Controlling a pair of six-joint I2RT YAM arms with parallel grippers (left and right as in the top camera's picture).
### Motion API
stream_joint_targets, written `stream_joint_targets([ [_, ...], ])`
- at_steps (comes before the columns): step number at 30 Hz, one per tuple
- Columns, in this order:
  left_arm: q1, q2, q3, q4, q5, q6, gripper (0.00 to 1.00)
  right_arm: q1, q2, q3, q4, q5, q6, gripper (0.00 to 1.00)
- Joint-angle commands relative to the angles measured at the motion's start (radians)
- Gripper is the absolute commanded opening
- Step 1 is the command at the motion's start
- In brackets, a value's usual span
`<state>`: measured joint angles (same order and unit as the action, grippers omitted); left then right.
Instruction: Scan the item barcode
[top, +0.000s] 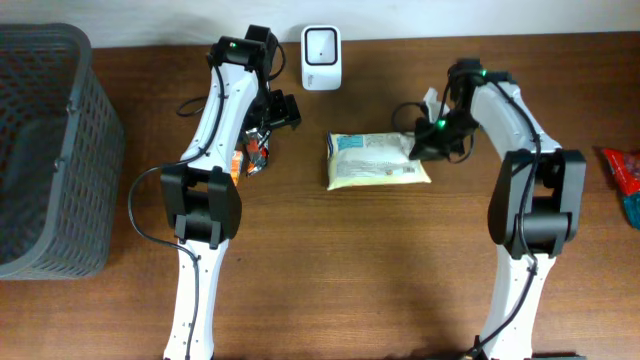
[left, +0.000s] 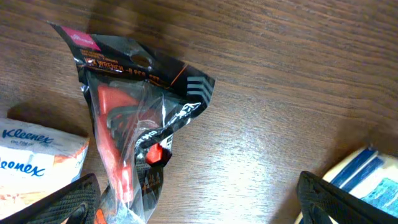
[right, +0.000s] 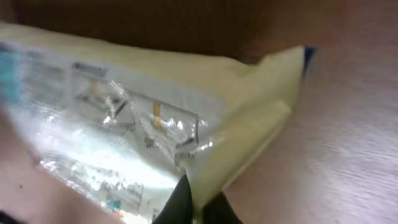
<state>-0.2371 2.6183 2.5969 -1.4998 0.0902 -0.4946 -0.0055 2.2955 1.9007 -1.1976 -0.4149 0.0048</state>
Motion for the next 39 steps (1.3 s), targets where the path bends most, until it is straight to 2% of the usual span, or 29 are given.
stream_joint_targets([
  [1,0.002,-0.027,0.016,-0.002,0.007,-0.002,0.99,0.013,-0.021,0.315,-0.176,0.233,0.011,0.04],
  [4,0.002,-0.027,0.016,-0.002,0.007,-0.002,0.99,0.043,-0.021,0.561,-0.347,0.545,0.02,0.04],
  [5,0.002,-0.027,0.016,-0.002,0.007,-0.002,0.99,0.055,-0.021,0.594,-0.377,0.641,0.062,0.04],
  [6,0.002,-0.027,0.016,-0.002,0.007,-0.002,0.99,0.083,-0.021,0.625,-0.43,0.855,0.194,0.04],
  [7,0.002,-0.027,0.016,-0.001,0.007,-0.002,0.99,0.107,-0.02,0.624,-0.465,0.98,0.241,0.04],
  [9,0.002,-0.027,0.016,-0.002,0.007,-0.002,0.99,0.132,-0.01,0.617,-0.495,1.08,0.296,0.04],
  [12,0.002,-0.027,0.016,-0.001,0.007,-0.002,0.99,0.169,-0.009,0.581,-0.498,1.092,0.352,0.04],
  [17,0.002,-0.027,0.016,-0.002,0.007,-0.002,0.99,0.291,-0.007,0.306,-0.366,1.051,0.375,0.04],
  [20,0.002,-0.027,0.016,-0.002,0.007,-0.002,0.99,0.401,-0.007,0.288,-0.306,0.971,0.375,0.07],
  [21,0.002,-0.027,0.016,-0.002,0.007,-0.002,0.99,0.437,-0.007,0.29,-0.283,0.931,0.375,0.14],
  [24,0.002,-0.027,0.016,-0.002,0.007,-0.002,0.99,0.523,-0.007,0.293,-0.181,0.741,0.37,0.44],
  [25,0.002,-0.027,0.016,-0.001,0.007,-0.002,0.99,0.536,-0.007,0.294,-0.153,0.664,0.37,0.71],
  [26,0.002,-0.027,0.016,-0.001,0.007,-0.002,0.99,0.54,-0.007,0.311,-0.143,0.58,0.367,0.92],
  [27,0.002,-0.027,0.016,-0.002,0.007,-0.002,0.99,0.533,-0.008,0.336,-0.151,0.537,0.367,0.99],
  [29,0.002,-0.027,0.016,-0.002,0.007,-0.002,0.99,0.496,-0.011,0.412,-0.208,0.518,0.348,0.99],
  [31,0.002,-0.027,0.016,-0.001,0.007,-0.002,0.99,0.437,-0.011,0.469,-0.245,0.524,0.181,0.99],
  [33,0.002,-0.027,0.016,-0.002,0.007,-0.002,0.99,0.335,-0.009,0.471,-0.258,0.515,0.19,0.99],
  [34,0.002,-0.027,0.016,-0.002,0.007,-0.002,0.99,0.269,-0.003,0.459,-0.277,0.476,0.214,0.83],
  [35,0.002,-0.027,0.016,-0.002,0.007,-0.002,0.99,0.225,0.002,0.443,-0.286,0.419,0.213,0.58],
  [36,0.002,-0.027,0.016,-0.002,0.007,-0.002,0.99,0.187,0.002,0.406,-0.283,0.357,0.213,0.39],
  [39,0.002,-0.027,0.016,-0.001,0.007,-0.002,0.99,0.122,0.002,0.254,-0.21,0.272,0.213,0.08],
])
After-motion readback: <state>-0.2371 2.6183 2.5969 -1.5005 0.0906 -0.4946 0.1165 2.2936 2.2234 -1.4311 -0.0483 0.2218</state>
